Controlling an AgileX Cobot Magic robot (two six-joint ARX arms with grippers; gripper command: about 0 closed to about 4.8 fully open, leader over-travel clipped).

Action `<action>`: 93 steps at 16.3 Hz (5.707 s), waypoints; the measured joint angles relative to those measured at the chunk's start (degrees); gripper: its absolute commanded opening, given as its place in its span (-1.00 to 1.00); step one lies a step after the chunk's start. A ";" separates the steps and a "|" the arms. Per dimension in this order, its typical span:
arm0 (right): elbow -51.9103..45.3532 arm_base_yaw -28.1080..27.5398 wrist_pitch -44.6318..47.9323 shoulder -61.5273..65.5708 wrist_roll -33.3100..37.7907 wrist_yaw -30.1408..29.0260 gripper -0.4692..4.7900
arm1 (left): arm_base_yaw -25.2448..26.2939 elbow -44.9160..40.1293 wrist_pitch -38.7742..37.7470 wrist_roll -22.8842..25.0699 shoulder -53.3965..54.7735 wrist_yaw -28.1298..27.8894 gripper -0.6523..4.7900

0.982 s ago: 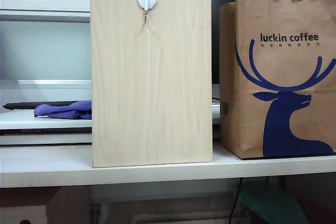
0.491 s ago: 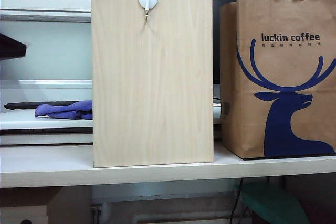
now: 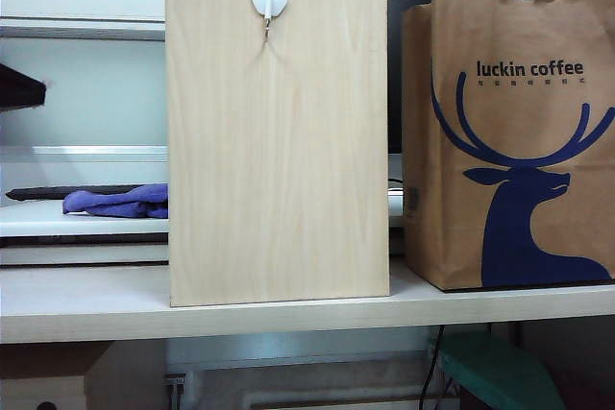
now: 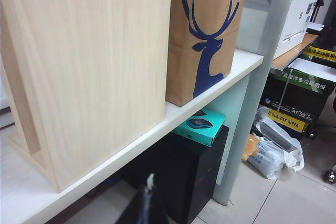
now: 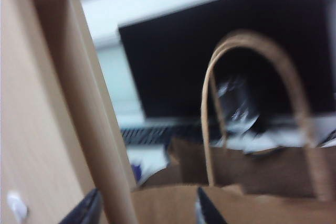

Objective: Pick up the paper bag and hang it on the hook.

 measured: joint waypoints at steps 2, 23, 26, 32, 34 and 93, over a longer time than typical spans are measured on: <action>5.33 0.07 1.14 8.98 -0.28 -2.49 0.21 | 0.00 0.00 -0.04 0.00 0.00 -0.02 -0.78; 13.49 6.93 -1.05 18.08 -6.34 10.71 -0.84 | 0.00 0.00 -0.07 0.00 0.00 -0.02 -0.78; 13.79 7.02 -13.44 10.08 -6.34 7.72 -0.84 | 0.00 0.00 -0.07 0.00 0.00 -0.02 -0.78; 13.73 18.82 -36.81 -4.09 -4.26 4.55 -0.84 | 5.14 0.00 -0.22 0.00 0.00 0.81 -0.78; 13.75 29.64 -36.72 -2.91 -4.07 10.25 -0.84 | 11.23 0.00 -0.24 0.00 0.00 0.74 -0.78; 14.10 50.51 -7.93 34.60 -0.15 30.67 -0.84 | 14.86 0.00 -0.26 0.00 0.00 0.61 -0.78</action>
